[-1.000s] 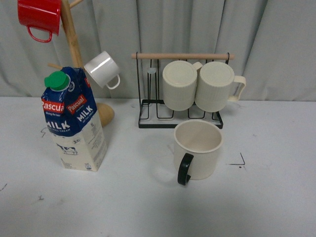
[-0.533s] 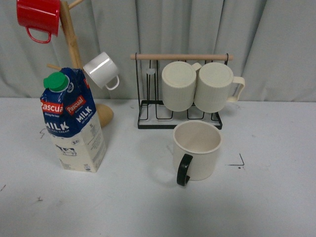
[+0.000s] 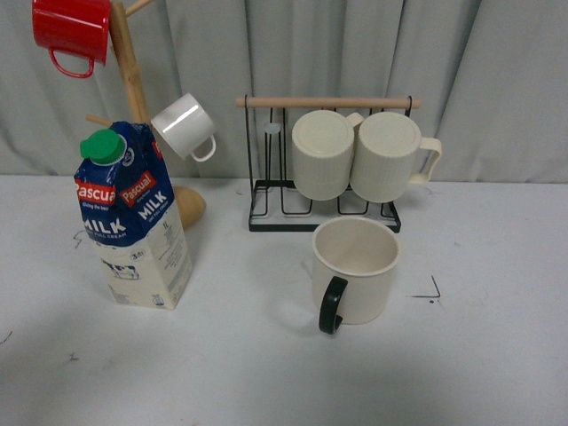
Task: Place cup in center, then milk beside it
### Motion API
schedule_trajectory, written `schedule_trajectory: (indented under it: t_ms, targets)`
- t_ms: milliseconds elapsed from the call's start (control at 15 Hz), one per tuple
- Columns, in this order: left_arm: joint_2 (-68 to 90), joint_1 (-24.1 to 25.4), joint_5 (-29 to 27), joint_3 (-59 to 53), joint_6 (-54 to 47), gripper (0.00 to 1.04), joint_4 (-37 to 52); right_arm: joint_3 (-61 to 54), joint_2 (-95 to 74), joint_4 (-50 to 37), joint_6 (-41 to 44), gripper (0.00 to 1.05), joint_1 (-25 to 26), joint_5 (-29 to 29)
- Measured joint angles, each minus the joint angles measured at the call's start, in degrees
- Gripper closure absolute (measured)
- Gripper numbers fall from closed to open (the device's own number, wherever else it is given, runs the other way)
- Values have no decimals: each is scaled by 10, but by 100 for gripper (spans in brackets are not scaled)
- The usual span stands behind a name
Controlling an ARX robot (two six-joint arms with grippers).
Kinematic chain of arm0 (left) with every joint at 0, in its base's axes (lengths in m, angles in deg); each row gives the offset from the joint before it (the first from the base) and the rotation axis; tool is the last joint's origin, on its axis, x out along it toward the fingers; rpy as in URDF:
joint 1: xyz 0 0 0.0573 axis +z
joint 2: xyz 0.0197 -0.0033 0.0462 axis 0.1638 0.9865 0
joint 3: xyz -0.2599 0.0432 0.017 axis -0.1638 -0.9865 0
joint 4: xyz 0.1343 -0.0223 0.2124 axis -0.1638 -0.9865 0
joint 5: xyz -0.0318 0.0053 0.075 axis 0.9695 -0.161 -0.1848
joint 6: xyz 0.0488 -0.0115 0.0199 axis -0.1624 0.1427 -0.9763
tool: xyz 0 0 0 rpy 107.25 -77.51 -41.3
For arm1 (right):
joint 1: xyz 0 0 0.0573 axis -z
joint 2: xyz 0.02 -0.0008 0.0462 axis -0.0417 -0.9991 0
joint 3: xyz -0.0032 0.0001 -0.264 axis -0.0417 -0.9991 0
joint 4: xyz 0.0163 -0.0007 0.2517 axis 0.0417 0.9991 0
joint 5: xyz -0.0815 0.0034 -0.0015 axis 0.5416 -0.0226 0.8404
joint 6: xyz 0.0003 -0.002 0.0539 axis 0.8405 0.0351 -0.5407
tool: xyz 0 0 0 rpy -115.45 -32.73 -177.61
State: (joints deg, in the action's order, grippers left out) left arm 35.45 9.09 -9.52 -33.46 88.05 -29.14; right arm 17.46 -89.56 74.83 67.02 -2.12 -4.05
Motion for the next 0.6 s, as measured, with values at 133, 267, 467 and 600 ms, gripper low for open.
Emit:
schedule_trajectory:
  t_ms: [133, 267, 467, 600]
  targets:
    - [168, 18, 33, 61, -20, 7, 130, 0, 0, 0, 0, 6, 0, 0]
    - [285, 25, 54, 130, -56, 7, 194, 0, 0, 0, 0, 6, 0, 0]
    - [402, 28, 102, 214, -115, 7, 200, 0, 0, 0, 0, 6, 0, 0]
    - [438, 16, 116, 254, -143, 7, 200, 0, 0, 0, 0, 6, 0, 0]
